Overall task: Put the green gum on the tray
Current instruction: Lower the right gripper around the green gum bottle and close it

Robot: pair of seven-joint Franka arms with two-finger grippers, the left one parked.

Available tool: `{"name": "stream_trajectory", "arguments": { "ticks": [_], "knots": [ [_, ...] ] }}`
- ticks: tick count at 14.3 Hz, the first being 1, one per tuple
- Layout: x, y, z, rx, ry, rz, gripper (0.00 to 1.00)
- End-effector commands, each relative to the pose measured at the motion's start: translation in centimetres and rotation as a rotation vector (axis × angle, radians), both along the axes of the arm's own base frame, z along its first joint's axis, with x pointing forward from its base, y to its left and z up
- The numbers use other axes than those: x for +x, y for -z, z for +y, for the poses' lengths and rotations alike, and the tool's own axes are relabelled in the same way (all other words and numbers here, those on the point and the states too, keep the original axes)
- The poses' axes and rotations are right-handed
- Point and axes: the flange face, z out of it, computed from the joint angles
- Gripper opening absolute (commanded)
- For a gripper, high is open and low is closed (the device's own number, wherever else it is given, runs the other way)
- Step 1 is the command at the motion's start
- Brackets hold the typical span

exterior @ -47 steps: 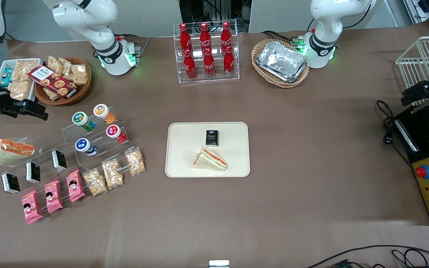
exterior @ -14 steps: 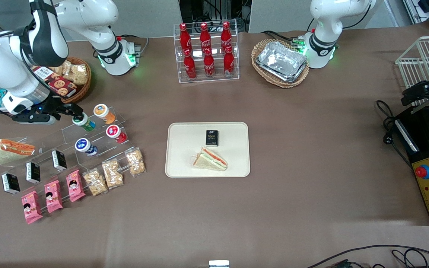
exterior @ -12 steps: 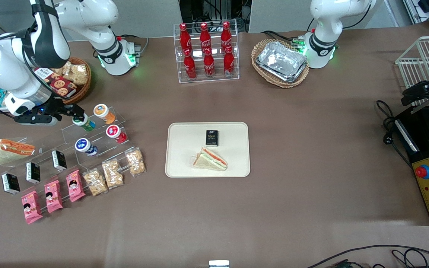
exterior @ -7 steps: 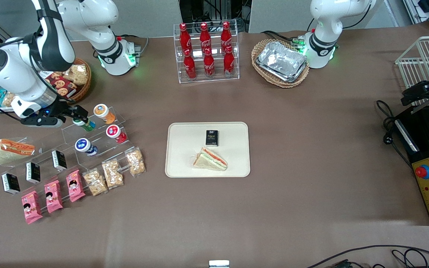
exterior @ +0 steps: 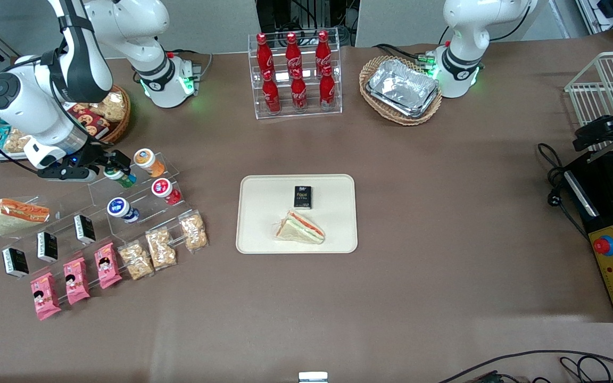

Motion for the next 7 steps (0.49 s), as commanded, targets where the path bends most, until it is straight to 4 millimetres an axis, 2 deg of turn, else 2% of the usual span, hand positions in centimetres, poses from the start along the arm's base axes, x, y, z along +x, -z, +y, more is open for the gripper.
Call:
{"name": "stream_trajectory", "arguments": {
  "ticks": [1,2,3,6,7],
  "knots": [
    [-0.52,0.27,0.25,0.003,0.007,-0.013,0.96],
    [-0.56,0.34,0.26,0.003,0.007,-0.011,0.94],
    [-0.57,0.28,0.26,0.004,0.007,-0.013,0.87],
    [-0.74,0.55,0.27,0.004,0.007,-0.007,0.81],
    [-0.74,0.55,0.27,0.004,0.007,-0.007,0.73]
  ]
}}
